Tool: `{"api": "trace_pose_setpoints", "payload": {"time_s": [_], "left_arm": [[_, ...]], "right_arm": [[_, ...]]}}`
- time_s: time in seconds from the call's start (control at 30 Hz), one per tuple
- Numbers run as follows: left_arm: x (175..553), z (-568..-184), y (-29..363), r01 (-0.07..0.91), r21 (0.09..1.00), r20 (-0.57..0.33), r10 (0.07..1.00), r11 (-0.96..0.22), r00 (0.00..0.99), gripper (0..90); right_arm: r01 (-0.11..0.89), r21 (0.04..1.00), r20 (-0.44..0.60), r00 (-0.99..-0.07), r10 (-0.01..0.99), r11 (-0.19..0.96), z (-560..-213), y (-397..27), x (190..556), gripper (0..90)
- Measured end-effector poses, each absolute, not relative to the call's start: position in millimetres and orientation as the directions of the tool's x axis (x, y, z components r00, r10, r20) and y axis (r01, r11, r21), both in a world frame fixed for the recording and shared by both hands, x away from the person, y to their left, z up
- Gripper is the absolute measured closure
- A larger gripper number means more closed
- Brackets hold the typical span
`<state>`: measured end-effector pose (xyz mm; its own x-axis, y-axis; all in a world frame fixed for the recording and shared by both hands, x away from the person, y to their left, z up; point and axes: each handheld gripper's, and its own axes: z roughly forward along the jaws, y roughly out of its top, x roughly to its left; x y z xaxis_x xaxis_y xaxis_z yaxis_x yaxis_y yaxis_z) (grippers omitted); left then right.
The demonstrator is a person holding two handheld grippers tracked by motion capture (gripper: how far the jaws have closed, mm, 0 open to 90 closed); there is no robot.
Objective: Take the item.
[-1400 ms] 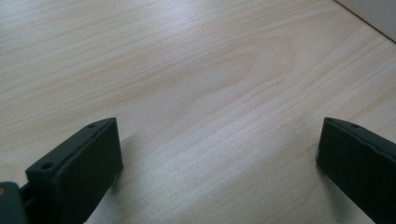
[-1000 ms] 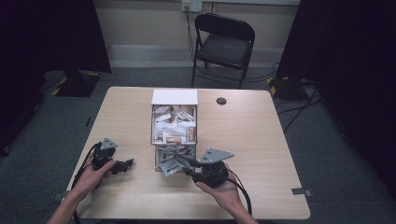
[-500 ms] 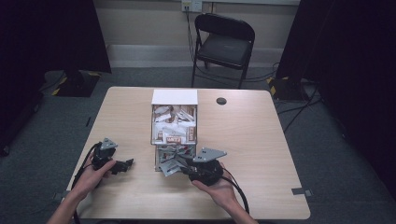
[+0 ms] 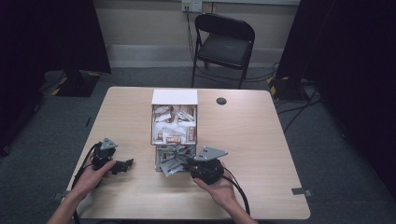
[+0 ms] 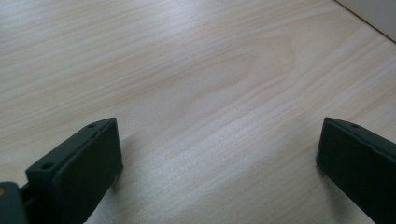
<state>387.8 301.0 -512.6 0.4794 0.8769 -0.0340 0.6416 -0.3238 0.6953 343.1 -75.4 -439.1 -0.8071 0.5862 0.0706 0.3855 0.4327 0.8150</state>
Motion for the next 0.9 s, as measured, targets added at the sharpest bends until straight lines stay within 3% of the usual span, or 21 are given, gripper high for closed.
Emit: {"api": "trace_pose_setpoints", "payload": {"time_s": [0.33, 0.9], "left_arm": [[387.8, -512.6, 301.0, 0.642, 0.695, -0.034, 0.877, -0.324, 0.480, 0.0], [387.8, -512.6, 301.0, 0.642, 0.695, -0.034, 0.877, -0.324, 0.480, 0.0]], "right_arm": [[0.387, 0.810, 0.064, -0.804, 0.591, 0.440, -442.0, -72.0, 345.2, 89.7], [0.350, 0.847, 0.070, -0.820, 0.568, 0.401, -434.8, -77.5, 344.4, 90.0]]}}
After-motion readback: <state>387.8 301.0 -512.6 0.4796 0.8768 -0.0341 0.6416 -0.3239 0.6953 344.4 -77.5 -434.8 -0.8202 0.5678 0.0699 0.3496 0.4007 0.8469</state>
